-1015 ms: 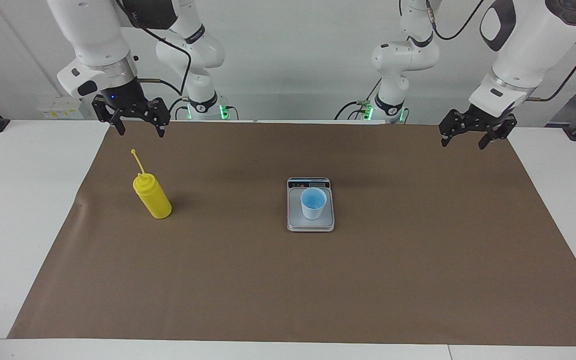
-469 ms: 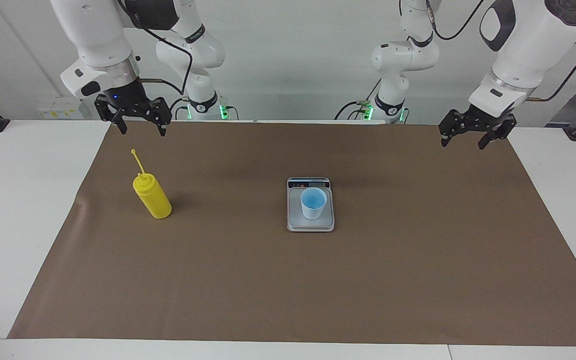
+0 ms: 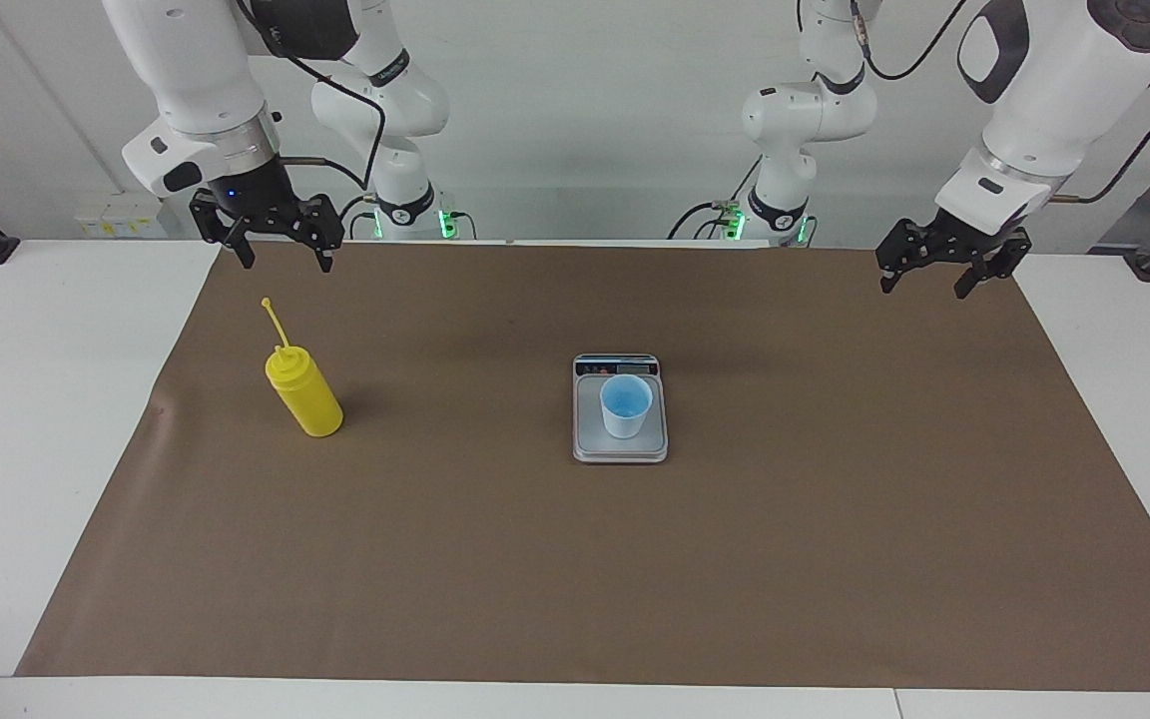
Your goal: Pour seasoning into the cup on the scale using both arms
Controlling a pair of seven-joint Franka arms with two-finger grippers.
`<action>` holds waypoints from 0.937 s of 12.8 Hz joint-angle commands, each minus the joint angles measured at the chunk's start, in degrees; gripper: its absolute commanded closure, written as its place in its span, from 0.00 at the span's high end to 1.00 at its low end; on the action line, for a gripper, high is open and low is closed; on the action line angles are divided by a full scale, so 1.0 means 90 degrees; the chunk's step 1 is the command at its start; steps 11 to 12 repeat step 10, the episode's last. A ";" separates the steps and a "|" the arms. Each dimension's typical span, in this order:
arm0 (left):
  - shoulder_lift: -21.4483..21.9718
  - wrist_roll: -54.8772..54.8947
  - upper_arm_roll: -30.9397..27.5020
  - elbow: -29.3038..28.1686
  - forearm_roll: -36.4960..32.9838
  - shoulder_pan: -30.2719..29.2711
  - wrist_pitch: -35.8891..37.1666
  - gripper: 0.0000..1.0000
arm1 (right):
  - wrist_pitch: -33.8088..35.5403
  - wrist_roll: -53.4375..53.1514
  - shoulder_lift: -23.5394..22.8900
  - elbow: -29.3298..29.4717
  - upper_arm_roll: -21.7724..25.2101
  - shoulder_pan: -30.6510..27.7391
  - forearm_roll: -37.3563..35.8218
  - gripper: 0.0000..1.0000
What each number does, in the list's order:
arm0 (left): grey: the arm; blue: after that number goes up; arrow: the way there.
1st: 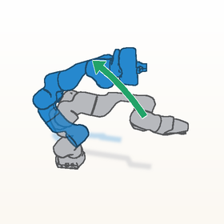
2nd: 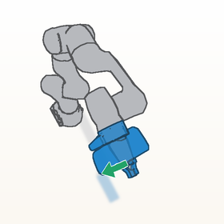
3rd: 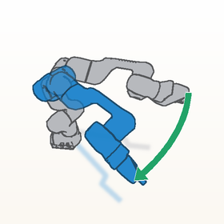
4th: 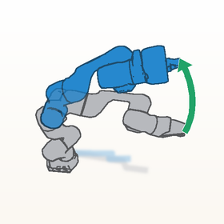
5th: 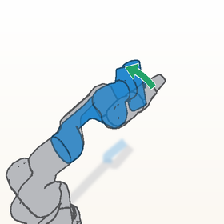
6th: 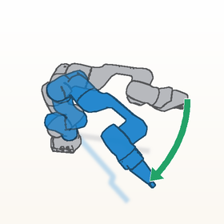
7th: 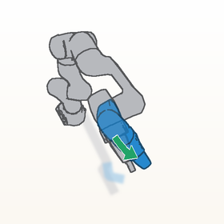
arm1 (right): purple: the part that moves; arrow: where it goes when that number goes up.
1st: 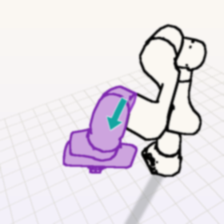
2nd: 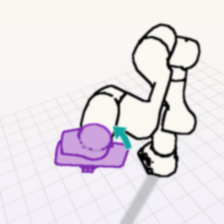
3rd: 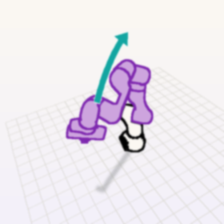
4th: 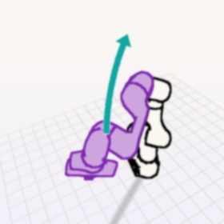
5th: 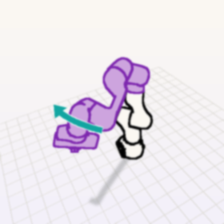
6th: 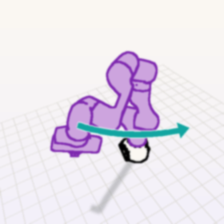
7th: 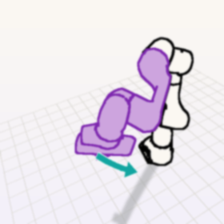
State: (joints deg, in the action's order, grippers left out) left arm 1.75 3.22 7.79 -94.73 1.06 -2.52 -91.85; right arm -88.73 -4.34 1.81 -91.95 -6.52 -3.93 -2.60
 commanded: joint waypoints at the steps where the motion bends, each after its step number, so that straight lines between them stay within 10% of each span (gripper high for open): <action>1: 0.0167 0.0139 0.0023 -0.0188 -0.0040 -0.0052 -0.0184 1.00 | -0.0092 -0.0258 0.0170 -0.0213 -0.0046 -0.0022 0.0026 1.00; 12: 0.0147 0.0228 0.0013 -0.0021 -0.0040 -0.0023 -0.0038 1.00 | -0.0063 -0.0172 0.0209 -0.0261 -0.0027 -0.0032 0.0329 1.00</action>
